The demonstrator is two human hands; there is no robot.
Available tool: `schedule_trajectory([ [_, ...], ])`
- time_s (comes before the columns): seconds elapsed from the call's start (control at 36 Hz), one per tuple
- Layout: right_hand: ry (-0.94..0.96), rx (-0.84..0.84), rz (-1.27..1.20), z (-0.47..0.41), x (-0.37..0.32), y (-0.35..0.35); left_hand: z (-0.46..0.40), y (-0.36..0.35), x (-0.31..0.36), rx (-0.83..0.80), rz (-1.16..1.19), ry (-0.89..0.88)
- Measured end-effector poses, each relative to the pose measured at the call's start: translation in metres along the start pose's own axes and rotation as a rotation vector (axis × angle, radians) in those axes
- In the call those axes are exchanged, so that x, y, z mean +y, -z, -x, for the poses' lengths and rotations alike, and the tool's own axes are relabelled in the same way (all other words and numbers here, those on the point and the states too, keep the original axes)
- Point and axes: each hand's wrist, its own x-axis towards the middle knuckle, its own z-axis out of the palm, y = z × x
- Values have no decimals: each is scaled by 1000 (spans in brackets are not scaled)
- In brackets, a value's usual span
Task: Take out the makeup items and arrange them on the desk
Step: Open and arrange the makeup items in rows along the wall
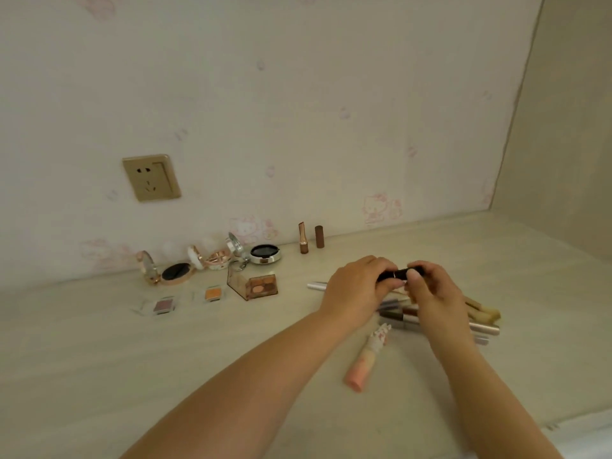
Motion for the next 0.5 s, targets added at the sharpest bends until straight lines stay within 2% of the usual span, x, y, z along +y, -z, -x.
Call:
schedule_trajectory([
  [0.06, -98, -24, -125, 7, -8, -16, 13, 8, -2, 25, 57, 54],
  [0.22, -123, -111, 47, 26, -20, -64, 49, 30, -14, -3, 217, 372],
  [0.31, -103, -174, 82, 37, -22, -81, 68, 43, -22, -42, 267, 474],
  [0.36, -109, -210, 64, 44, -25, -89, 81, 51, -25, -26, 410, 528],
  [0.5, -346, -363, -301, 61, -30, -109, 102, 70, -29, 49, 816, 669],
])
